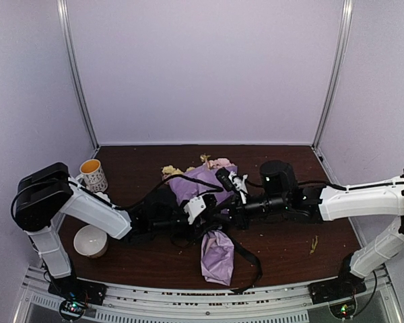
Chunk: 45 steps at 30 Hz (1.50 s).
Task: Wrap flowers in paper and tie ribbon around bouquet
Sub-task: Cross the half-tied ribbon over the folded bouquet.
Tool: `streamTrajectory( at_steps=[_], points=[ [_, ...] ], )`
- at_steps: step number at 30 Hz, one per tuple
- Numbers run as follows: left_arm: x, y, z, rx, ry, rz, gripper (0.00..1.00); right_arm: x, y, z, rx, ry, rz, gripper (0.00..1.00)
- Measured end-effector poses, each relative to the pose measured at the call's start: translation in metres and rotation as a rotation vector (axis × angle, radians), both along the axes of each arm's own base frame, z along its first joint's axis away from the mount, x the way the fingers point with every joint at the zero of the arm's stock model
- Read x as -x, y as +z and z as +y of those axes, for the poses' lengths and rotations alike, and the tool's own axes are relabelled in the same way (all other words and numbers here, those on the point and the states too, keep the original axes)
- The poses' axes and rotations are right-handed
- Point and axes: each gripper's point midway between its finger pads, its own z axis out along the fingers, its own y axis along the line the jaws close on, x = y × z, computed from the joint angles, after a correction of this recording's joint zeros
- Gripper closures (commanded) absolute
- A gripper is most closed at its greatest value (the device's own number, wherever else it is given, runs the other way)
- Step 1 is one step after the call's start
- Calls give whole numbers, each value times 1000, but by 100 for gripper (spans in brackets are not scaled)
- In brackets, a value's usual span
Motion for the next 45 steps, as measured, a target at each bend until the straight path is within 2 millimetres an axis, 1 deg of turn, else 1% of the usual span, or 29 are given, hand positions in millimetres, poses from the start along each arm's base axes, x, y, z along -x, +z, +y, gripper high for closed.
streamTrajectory(
  at_steps=[1,2,4,5,8,10,17,19,21,22,23,25,26,29,31,33,36,38,40,42,45],
  points=[
    [-2,-1,0,-9,7,0,43,1,0,0,0,3,-1,100],
    [-3,-3,0,-18,9,3,48,2,1,1,-3,7,-5,100],
    [-5,-8,1,-36,17,9,61,5,5,4,-10,16,-12,100],
    [-4,-11,2,-46,17,14,64,5,7,4,-13,15,-16,100],
    [-4,-14,3,-59,17,18,69,6,9,4,-17,13,-21,100],
    [-4,-14,3,-58,17,20,75,5,10,4,-20,10,-24,100],
    [-2,-12,1,-39,8,37,76,3,18,1,-28,-8,-48,100],
    [-1,-12,1,-35,6,44,83,2,17,0,-25,-12,-57,99],
    [0,-13,2,-35,8,54,85,3,16,-2,-19,-17,-60,97],
    [0,-14,2,-35,11,60,88,3,15,-3,-14,-18,-60,95],
    [0,-14,2,-36,12,64,93,3,14,-4,-11,-20,-61,90],
    [-1,-15,3,-35,19,71,100,2,14,-5,-3,-26,-64,76],
    [-1,-15,4,-34,24,74,100,2,13,-6,3,-27,-68,72],
    [-2,-18,7,-33,39,79,100,1,13,-10,21,-36,-97,55],
    [-2,-19,8,-31,46,81,100,1,13,-13,36,-44,-107,48],
    [-2,-19,9,-27,49,83,100,-1,13,-18,54,-51,-134,46],
    [-1,-20,10,-22,50,85,100,-8,14,-29,77,-64,-168,48],
    [-1,-21,12,-15,46,88,100,-19,14,-35,85,-88,-183,51],
    [-1,-22,16,-6,37,99,100,-32,8,-42,104,-118,-184,56],
    [-2,-23,18,0,29,111,100,-45,-7,-45,148,-136,-174,59],
    [-4,-23,20,9,16,125,100,-52,-39,-39,222,-111,-139,63]
  ],
)
